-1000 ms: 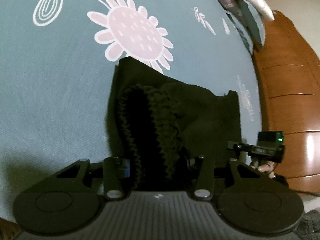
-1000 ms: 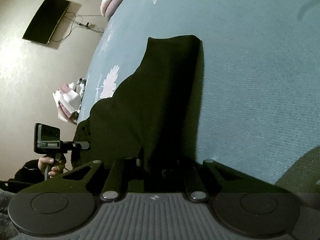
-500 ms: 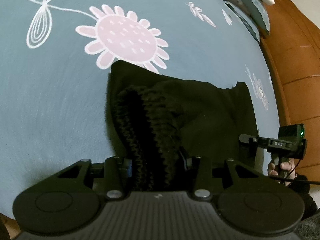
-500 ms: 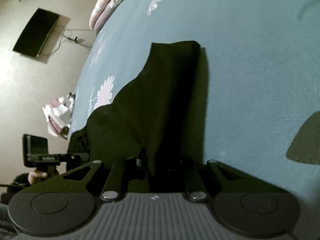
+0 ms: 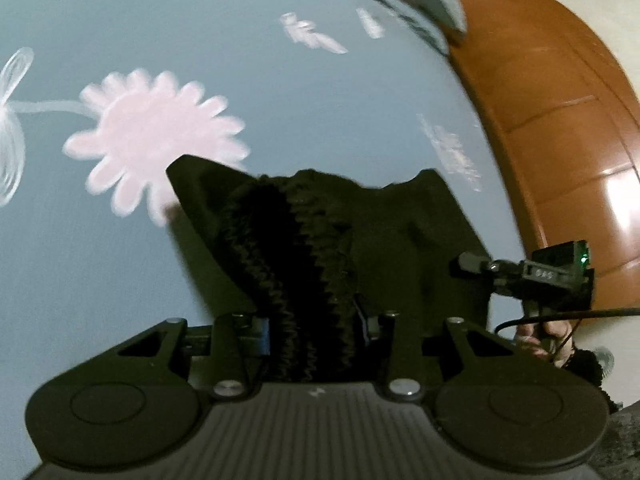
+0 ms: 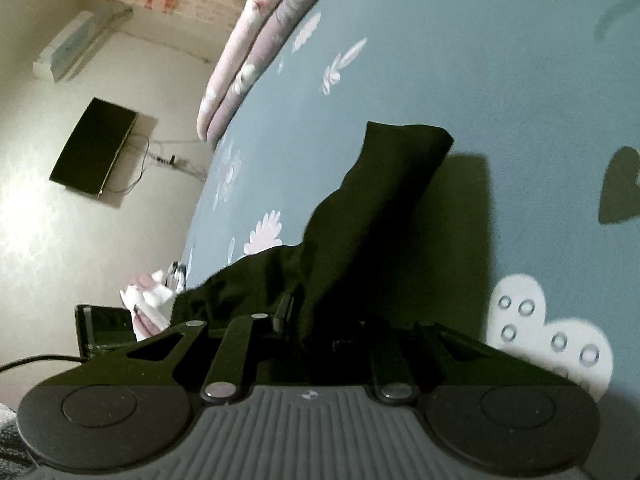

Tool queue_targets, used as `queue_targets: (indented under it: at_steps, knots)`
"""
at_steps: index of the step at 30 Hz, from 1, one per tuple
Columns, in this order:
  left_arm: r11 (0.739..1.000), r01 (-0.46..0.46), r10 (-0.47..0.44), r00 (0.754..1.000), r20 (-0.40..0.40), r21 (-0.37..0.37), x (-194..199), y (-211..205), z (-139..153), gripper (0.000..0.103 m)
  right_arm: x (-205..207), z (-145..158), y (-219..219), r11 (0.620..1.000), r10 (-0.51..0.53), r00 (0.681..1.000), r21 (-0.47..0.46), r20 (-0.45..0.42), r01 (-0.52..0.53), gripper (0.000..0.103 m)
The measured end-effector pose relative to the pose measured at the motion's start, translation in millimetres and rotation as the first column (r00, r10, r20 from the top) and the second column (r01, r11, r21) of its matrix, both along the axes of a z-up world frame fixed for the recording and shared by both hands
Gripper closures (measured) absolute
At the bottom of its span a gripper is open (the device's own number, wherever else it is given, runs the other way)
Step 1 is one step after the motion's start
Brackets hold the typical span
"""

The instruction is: Fold clothes

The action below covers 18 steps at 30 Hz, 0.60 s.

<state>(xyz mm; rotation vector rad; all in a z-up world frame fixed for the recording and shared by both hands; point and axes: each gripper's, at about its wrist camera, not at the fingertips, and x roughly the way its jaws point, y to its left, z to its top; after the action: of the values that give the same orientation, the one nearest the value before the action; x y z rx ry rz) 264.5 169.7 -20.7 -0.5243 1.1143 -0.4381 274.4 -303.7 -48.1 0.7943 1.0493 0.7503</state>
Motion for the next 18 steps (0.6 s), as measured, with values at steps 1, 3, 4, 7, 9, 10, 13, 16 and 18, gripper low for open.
queue_targets:
  at_steps: [1,3,4,7,9,10,13,16,18]
  knots:
    - [1.0,0.017,-0.017,1.0,0.013,-0.004,3.5,-2.4,3.9,0.068,-4.6,2.9,-0.2,1.0,-0.012,1.0,0.0,0.008,0.012,0.083]
    - [0.999,0.05,-0.05,0.998,0.042,-0.01,10.7,-8.4,11.8,0.068,-13.5,9.1,-1.7,0.999,-0.037,0.999,-0.003,0.026,0.037,0.083]
    - [0.998,0.068,-0.067,0.996,0.054,-0.01,14.8,-12.4,15.7,0.068,-17.6,12.8,-2.8,0.999,-0.051,0.998,-0.008,0.035,0.052,0.083]
    - [0.991,0.133,-0.132,0.987,0.096,0.0,28.3,-27.1,26.7,0.068,-31.0,20.7,-9.2,0.995,-0.098,0.994,-0.007,0.056,0.098,0.083]
    - [0.984,0.178,-0.178,0.976,0.122,0.01,39.1,-40.5,33.3,0.069,-40.7,25.8,-16.8,0.991,-0.134,0.988,-0.008,0.072,0.135,0.083]
    - [0.98,0.2,-0.2,0.97,0.135,0.015,44.5,-47.7,36.4,0.069,-45.5,28.5,-21.6,0.988,-0.154,0.985,-0.011,0.081,0.156,0.083]
    - [0.964,0.263,-0.264,0.951,0.161,0.026,61.8,-71.7,43.9,0.069,-60.0,36.7,-38.9,0.974,-0.222,0.969,-0.023,0.106,0.226,0.083]
    - [0.945,0.324,-0.324,0.93,0.174,0.029,82.8,-100.1,48.7,0.069,-72.5,43.1,-56.9,0.954,-0.29,0.948,-0.035,0.128,0.297,0.082]
    - [0.928,0.37,-0.37,0.91,0.189,0.034,96.2,-121.5,52.9,0.069,-80.8,47.2,-72.3,0.937,-0.339,0.93,-0.04,0.142,0.347,0.082]
